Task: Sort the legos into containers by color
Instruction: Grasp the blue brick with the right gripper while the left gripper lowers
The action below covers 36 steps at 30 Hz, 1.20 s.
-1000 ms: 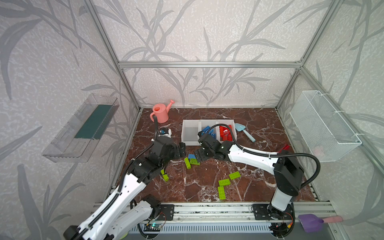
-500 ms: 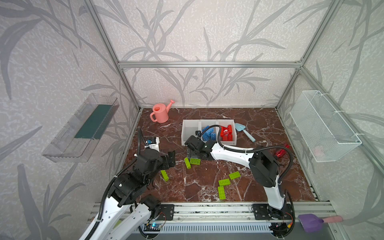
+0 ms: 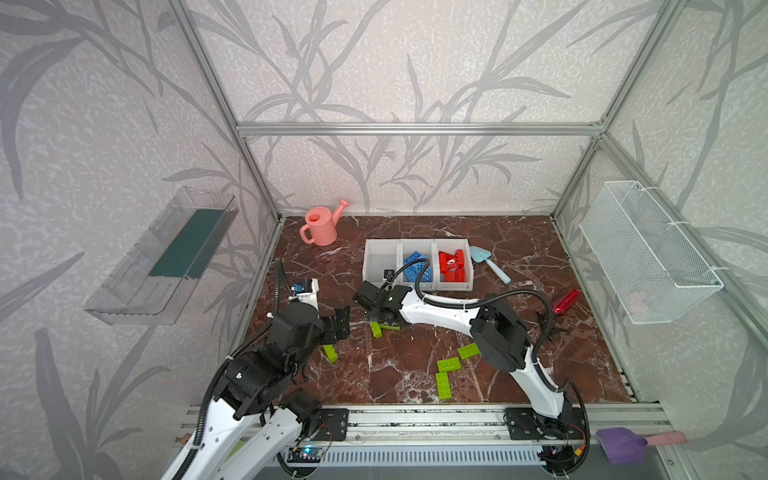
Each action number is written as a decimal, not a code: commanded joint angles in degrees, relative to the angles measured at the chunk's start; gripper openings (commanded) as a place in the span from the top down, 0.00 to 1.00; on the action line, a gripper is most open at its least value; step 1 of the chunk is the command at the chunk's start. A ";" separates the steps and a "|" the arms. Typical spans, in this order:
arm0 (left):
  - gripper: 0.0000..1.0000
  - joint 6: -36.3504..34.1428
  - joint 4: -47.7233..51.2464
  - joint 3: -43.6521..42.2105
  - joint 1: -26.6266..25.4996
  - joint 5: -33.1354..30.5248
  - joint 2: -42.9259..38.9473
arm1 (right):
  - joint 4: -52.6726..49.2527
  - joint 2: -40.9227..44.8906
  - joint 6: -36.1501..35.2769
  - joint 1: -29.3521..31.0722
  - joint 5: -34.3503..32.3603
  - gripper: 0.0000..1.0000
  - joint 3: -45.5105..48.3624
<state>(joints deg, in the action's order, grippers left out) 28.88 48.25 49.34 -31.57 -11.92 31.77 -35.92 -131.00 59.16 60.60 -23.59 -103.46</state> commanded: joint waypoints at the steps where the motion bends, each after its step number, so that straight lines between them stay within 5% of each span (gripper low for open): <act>1: 0.07 -0.59 0.36 -0.65 -0.31 -0.12 -0.67 | -3.25 -2.20 1.22 0.04 -2.15 0.00 -2.12; 7: 0.07 -0.59 0.22 -0.74 -0.19 -0.38 -0.77 | -1.94 -2.28 1.32 0.05 -1.84 0.06 -0.69; 15: 0.08 -0.59 0.40 -0.77 -0.26 -0.61 -0.74 | 2.33 -0.56 -0.29 0.13 -0.97 0.31 3.45; 24: 0.08 -0.43 0.53 -0.80 -0.27 -1.13 -0.68 | 2.69 1.89 -3.02 0.07 -2.69 0.44 4.40; 36: 0.08 -0.41 0.38 -0.89 -0.25 -0.47 0.92 | 2.28 11.44 -16.29 -1.45 -5.30 0.45 3.62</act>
<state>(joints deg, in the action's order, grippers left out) 28.91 48.23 49.28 -31.62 -11.94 32.29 -32.42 -124.62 47.72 60.03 -27.16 -99.46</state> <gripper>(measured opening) 0.924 0.655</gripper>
